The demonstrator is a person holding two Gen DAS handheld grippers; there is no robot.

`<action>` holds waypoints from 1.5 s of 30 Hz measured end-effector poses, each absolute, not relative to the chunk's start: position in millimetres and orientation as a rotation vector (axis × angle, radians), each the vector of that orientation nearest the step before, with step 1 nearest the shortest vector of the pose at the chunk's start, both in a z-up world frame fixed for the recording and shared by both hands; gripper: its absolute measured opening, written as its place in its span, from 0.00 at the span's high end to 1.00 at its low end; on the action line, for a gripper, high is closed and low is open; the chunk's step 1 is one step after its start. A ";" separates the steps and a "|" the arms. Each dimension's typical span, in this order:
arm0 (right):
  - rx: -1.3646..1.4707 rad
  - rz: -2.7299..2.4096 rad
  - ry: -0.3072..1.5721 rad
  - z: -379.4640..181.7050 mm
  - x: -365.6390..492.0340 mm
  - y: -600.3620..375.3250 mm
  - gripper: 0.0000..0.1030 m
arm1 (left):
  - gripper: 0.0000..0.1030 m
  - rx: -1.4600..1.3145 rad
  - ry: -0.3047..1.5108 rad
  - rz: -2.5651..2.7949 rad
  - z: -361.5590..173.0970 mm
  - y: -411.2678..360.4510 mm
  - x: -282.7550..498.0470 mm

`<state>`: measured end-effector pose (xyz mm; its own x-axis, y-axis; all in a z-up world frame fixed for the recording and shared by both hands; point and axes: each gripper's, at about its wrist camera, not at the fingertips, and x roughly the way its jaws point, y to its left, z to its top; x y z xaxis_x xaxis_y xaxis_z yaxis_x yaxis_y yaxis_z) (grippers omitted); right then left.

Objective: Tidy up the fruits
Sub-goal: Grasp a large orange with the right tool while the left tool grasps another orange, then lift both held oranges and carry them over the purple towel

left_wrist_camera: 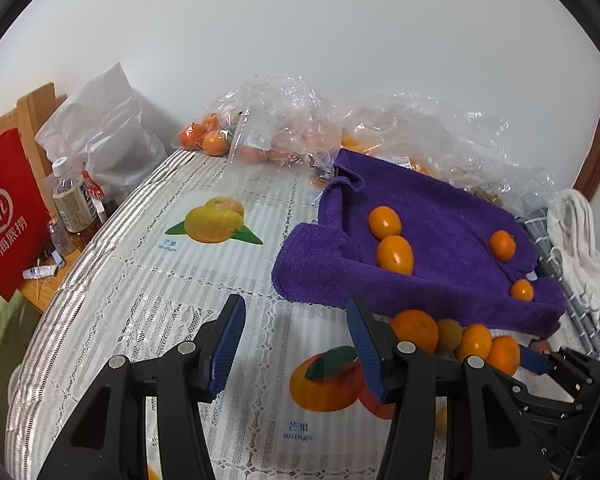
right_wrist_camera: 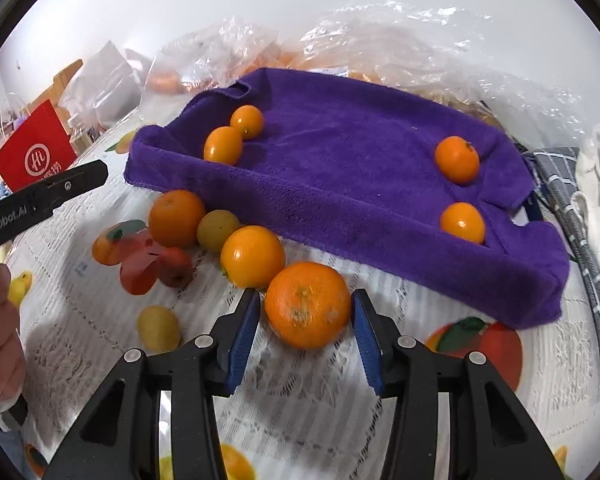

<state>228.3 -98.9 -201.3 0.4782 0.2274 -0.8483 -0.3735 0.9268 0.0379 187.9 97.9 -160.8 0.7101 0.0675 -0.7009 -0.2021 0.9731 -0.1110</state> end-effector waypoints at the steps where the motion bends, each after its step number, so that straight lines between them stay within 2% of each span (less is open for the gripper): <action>1: -0.161 0.366 1.004 -202.9 229.4 -99.0 0.56 | 0.51 -0.176 0.766 0.150 -161.1 95.8 188.0; 3: -0.155 0.368 0.981 -204.0 228.4 -101.1 0.60 | 0.51 -0.161 0.762 0.147 -161.8 92.3 187.8; 6: -0.118 0.382 0.972 -201.3 226.1 -110.1 0.61 | 0.51 -0.165 0.772 0.107 -164.5 88.7 188.1; 12: -0.036 0.249 0.840 -170.0 223.5 -161.8 0.60 | 0.51 -0.175 0.800 -0.056 -170.2 70.4 190.4; 20: -0.027 0.134 0.892 -178.3 232.9 -209.3 0.60 | 0.51 -0.181 0.925 -0.140 -180.7 45.1 210.2; 29: -0.011 0.215 0.937 -190.8 228.0 -201.3 0.60 | 0.51 -0.098 0.922 -0.089 -192.0 27.5 216.2; 31: -0.029 0.216 0.951 -196.4 229.3 -195.9 0.60 | 0.53 -0.072 0.901 -0.096 -189.7 23.5 213.9; 32: -0.038 0.211 0.955 -198.5 229.8 -194.7 0.60 | 0.61 -0.064 0.896 -0.094 -188.8 22.3 213.1; 33: -0.041 0.208 0.957 -199.5 230.4 -193.8 0.60 | 0.63 -0.060 0.892 -0.089 -187.7 22.2 213.6; 45: -0.031 0.200 0.971 -208.0 234.8 -194.9 0.60 | 0.64 -0.120 0.898 -0.035 -176.7 54.0 207.4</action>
<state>234.8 -194.9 -208.0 0.5479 0.1546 -0.8221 -0.1827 0.9812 0.0628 207.4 54.0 -176.7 0.6234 -0.0809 -0.7777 -0.0199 0.9927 -0.1192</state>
